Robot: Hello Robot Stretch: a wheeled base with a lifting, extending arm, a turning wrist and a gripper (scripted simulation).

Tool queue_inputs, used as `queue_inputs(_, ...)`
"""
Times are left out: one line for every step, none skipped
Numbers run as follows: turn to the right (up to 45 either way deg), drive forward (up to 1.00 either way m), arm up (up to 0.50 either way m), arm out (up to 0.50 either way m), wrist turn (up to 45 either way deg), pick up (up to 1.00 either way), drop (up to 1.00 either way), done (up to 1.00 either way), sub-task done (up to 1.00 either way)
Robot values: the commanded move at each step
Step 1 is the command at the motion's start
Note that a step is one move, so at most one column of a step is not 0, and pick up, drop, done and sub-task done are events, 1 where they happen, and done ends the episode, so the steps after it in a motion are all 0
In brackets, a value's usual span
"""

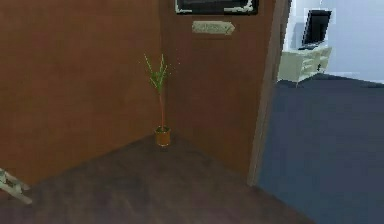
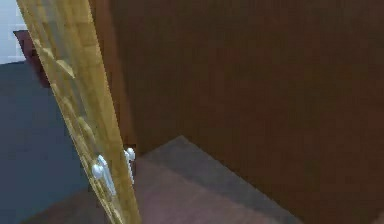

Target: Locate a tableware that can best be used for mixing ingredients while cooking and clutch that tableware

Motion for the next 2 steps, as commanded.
queue_inputs(21.0, 0.0, 0.0, 0.0, 0.0, 0.0, 0.0, 0.0, 0.0)
queue_inputs(0.0, 0.2, 0.0, 0.0, 0.0, 0.0, 0.0, 0.0, 0.0)
